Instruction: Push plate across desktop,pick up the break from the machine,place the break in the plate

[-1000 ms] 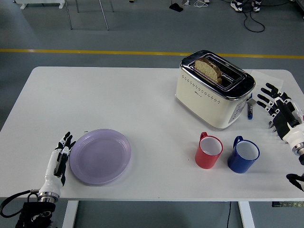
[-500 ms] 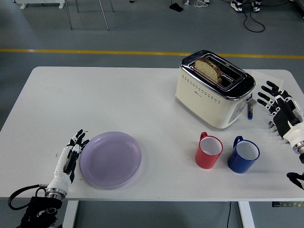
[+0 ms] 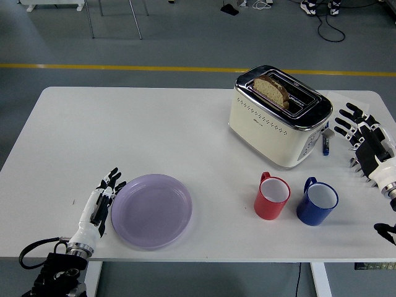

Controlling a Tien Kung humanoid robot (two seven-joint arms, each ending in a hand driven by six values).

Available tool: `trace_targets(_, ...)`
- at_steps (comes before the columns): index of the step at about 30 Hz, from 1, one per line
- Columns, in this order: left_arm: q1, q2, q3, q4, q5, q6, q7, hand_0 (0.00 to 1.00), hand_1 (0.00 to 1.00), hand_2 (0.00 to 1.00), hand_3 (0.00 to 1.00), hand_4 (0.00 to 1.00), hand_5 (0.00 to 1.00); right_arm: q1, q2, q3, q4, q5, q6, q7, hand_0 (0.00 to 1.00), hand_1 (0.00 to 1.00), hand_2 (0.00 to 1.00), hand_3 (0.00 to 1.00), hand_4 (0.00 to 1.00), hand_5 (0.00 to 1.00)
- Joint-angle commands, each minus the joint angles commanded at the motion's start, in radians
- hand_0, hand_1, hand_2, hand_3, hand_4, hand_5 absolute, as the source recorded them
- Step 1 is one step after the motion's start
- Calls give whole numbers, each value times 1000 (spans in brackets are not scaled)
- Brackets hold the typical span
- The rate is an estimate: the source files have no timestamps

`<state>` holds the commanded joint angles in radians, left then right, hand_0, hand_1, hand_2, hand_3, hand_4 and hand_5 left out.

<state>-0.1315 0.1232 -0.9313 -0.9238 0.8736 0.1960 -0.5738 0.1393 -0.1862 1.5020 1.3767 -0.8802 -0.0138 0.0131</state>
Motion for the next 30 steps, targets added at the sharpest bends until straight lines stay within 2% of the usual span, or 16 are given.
trace_targets(4,-1,0,1,-2,1,-8,0,855,871,954,963,546,998,0,1,-1,-1,0,1,0,841,771,777,784,497,529)
trace_targets(17,-12,-7,11,2,-27,-73,26,838,855,935,942,544,998,1,3,-1,-9,-1,4,0,839,770,774,783,498,528)
trace_targets(30,-14,-9,28,-17,-45,-95,37,832,849,934,939,536,998,1,3,-2,-9,-1,4,0,838,770,771,780,497,528)
